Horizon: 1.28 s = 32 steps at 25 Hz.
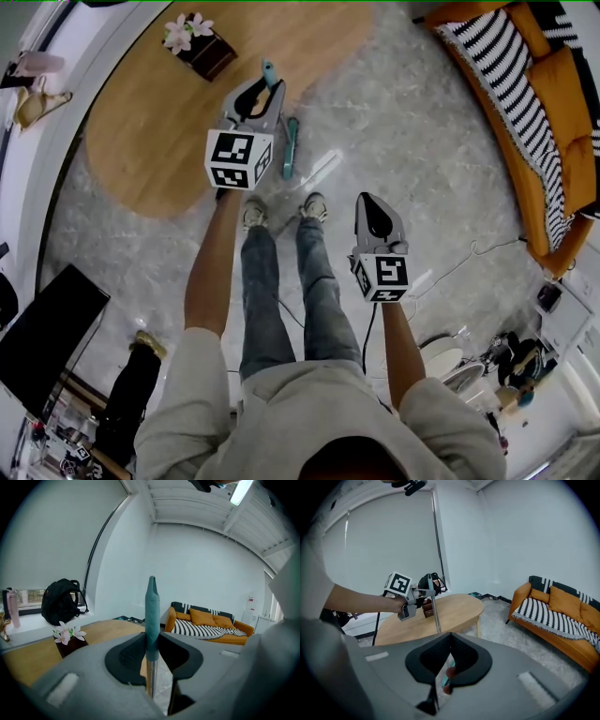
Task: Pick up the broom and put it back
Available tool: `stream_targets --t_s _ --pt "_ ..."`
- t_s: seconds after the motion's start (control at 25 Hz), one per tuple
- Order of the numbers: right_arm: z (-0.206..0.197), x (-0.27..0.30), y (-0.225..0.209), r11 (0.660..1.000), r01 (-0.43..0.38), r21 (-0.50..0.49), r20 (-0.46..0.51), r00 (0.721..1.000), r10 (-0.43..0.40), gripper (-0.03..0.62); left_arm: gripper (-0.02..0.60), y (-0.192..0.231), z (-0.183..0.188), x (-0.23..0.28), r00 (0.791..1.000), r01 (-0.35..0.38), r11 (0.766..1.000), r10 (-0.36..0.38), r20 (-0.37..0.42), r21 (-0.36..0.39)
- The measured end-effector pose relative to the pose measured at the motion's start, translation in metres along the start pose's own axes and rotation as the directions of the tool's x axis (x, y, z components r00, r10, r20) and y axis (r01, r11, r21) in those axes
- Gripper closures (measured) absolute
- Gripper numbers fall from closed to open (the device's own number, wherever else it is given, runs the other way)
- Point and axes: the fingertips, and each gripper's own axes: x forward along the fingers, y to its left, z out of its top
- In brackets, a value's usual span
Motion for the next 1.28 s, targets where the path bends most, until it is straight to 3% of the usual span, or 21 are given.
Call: stream_targets --t_s 0.56,0.76,1.28 --pt "0.003 -0.016 -0.012 1.000 0.028 0.006 0.018 0.999 -0.029 0.594 0.491 -0.058 0.011 -0.042 0.999 0.035 0.998 -0.037 0.036 0.053" --pt "0.017 -0.030 -0.026 0.998 0.063 0.018 0.040 0.997 -0.064 0.594 0.488 -0.078 0.030 -0.071 0.998 0.031 0.996 -0.036 0.058 0.084" --pt "0.101 -0.113 -0.042 0.992 0.123 0.028 0.158 0.979 -0.126 0.594 0.494 -0.152 0.179 -0.141 0.979 0.098 0.985 -0.121 0.165 0.145"
